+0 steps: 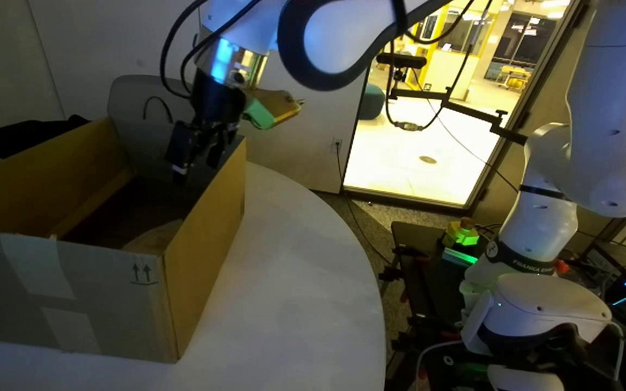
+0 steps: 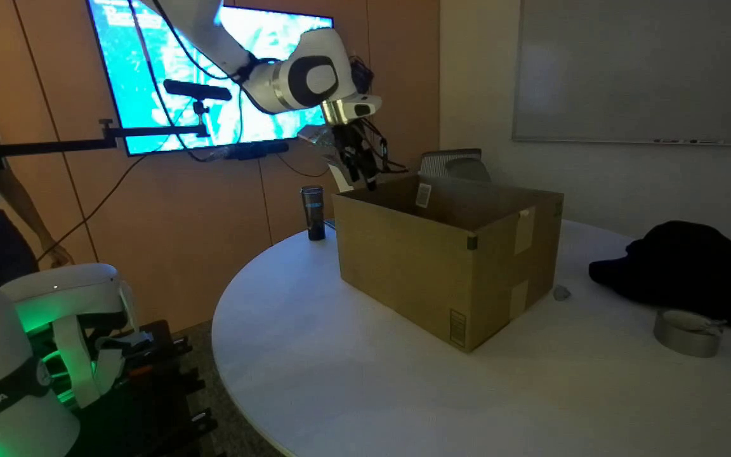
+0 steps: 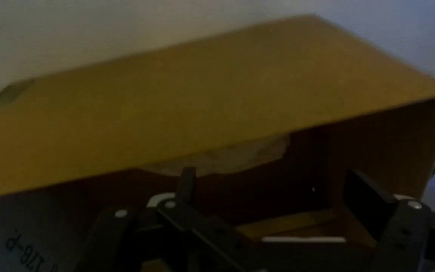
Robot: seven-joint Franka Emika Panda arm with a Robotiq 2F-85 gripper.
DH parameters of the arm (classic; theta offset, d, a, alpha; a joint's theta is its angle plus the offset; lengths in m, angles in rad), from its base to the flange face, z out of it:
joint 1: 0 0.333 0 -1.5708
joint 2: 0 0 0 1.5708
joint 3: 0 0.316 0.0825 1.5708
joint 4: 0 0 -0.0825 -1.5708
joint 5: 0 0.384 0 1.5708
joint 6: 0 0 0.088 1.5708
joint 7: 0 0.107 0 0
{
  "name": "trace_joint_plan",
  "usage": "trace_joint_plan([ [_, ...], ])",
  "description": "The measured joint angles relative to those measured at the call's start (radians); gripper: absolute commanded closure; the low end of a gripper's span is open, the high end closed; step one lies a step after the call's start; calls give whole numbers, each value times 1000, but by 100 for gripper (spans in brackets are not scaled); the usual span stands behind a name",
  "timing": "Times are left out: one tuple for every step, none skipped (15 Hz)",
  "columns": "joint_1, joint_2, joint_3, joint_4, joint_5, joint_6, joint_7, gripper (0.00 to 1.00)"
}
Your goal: Put the marker on the towel, fold the towel, and then put the folded towel in the box
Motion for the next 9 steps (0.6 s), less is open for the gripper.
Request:
trace_joint_plan([
  [-5, -54, 4, -33, 79, -71, -67, 0],
  [0, -109, -7, -63, 139, -142, -120, 0],
  [6, -164, -20, -92, 179, -212, -156, 0],
  [12, -219, -36, -121, 203, -277, -180, 0],
  [20, -275, -53, -153, 213, -336, -195, 0],
  [27, -330, -69, -187, 217, -386, -208, 0],
  [35, -385, -83, -223, 220, -427, -220, 0],
  [44, -441, -96, -263, 224, -462, -236, 0],
  [53, -494, -108, -303, 225, -488, -251, 0],
])
